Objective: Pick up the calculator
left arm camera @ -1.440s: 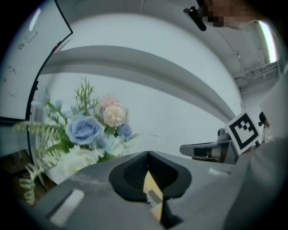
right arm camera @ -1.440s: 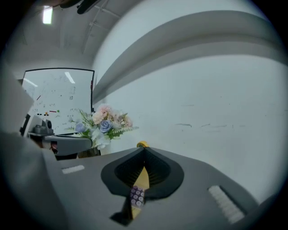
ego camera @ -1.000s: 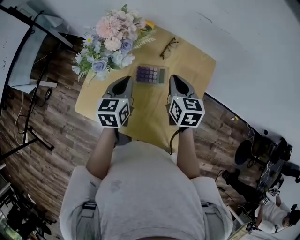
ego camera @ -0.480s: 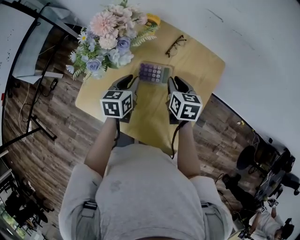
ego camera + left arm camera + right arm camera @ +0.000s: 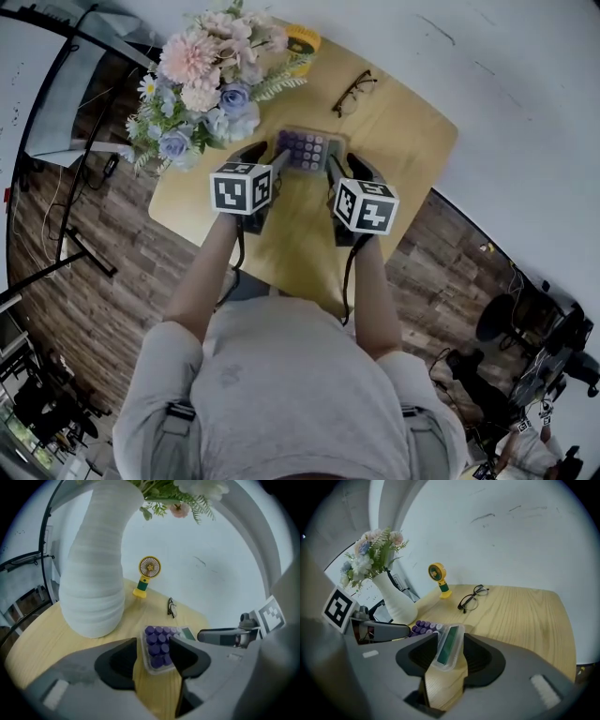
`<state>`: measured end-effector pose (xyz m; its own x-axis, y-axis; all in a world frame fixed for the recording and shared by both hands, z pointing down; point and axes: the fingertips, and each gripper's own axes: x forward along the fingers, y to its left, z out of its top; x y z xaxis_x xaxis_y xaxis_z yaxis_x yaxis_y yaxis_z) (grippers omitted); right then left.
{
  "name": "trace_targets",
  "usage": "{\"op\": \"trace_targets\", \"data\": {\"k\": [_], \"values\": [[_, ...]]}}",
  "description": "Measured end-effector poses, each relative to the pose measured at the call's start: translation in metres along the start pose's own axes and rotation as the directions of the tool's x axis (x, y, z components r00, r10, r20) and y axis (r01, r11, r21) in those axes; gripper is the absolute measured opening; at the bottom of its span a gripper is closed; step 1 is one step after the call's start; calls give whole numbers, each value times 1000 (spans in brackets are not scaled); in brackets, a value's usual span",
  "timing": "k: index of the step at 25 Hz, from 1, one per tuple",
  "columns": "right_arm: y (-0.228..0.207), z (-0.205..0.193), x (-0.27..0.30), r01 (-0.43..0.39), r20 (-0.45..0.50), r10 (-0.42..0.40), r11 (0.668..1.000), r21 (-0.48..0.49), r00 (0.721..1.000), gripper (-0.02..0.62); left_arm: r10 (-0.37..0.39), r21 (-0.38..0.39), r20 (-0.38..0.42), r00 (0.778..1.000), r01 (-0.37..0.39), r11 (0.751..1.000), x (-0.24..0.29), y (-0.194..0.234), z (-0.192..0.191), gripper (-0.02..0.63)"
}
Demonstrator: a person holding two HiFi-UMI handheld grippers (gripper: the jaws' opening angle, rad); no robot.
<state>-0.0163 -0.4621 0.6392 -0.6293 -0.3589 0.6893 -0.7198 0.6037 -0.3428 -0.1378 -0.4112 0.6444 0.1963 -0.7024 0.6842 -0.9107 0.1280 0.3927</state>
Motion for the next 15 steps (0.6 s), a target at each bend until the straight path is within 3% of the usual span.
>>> {"op": "trace_targets", "data": {"k": [15], "values": [[-2, -8, 31, -58, -65, 61, 997, 50, 996, 213, -46, -79, -37, 998, 43, 996, 23, 2, -2, 262]]}}
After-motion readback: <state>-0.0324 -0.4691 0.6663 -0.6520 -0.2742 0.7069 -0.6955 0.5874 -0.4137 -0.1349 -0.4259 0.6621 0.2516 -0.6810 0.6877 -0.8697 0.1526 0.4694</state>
